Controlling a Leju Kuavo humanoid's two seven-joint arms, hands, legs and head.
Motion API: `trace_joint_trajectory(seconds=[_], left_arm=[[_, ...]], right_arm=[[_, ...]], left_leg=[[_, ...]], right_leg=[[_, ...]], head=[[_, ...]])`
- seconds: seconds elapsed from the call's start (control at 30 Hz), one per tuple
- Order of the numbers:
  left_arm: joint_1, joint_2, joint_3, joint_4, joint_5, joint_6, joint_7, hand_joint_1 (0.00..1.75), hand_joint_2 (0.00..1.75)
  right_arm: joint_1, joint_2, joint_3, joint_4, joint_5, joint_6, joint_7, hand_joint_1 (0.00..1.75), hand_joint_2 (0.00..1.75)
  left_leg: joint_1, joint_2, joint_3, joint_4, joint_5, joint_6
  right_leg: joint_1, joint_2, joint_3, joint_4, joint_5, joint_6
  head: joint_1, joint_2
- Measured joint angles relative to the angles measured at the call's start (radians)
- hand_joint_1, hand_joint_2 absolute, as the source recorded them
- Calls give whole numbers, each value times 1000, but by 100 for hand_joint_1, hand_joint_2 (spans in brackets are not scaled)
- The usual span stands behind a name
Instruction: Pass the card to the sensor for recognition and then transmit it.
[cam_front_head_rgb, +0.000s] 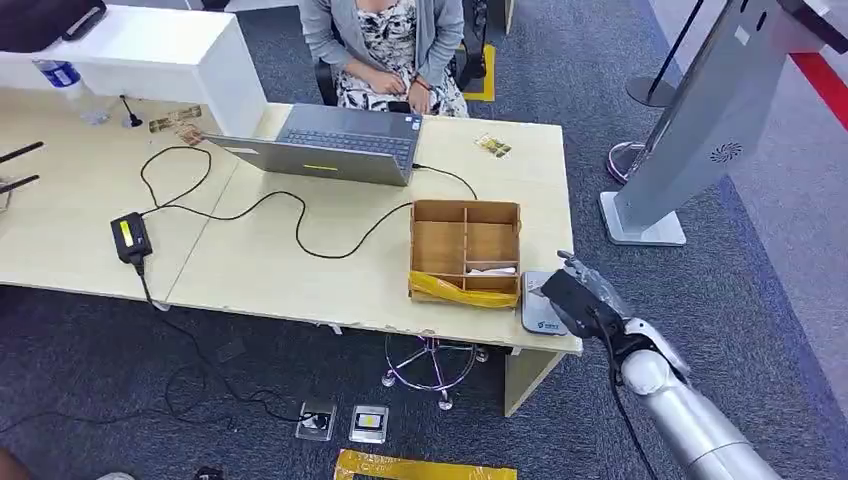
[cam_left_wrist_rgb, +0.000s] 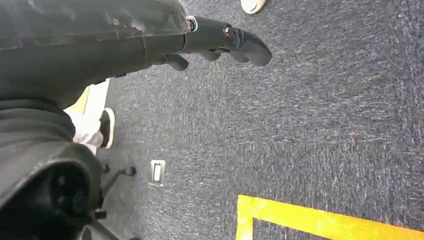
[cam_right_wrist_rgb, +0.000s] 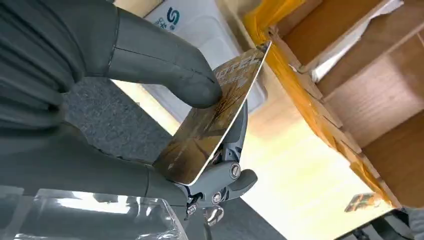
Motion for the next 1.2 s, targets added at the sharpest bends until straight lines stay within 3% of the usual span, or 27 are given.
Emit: trace_joint_trajectory(seconds=[0.33, 1.2], left_arm=[[-1, 0, 0, 0, -10, -10, -8, 0, 0], [0, 8, 0, 0, 1, 5, -14, 0, 0]], right_arm=[[-6, 18, 18, 64, 1, -21, -6, 175, 175], [-101, 44, 9, 277, 15, -25, -91, 175, 175]], left_leg=[[0, 0, 0, 0, 0, 0], [0, 0, 1, 0, 0, 0]], right_leg=[[0, 0, 0, 0, 0, 0], [0, 0, 0, 0, 0, 0]], head=[[0, 0], [0, 0]])
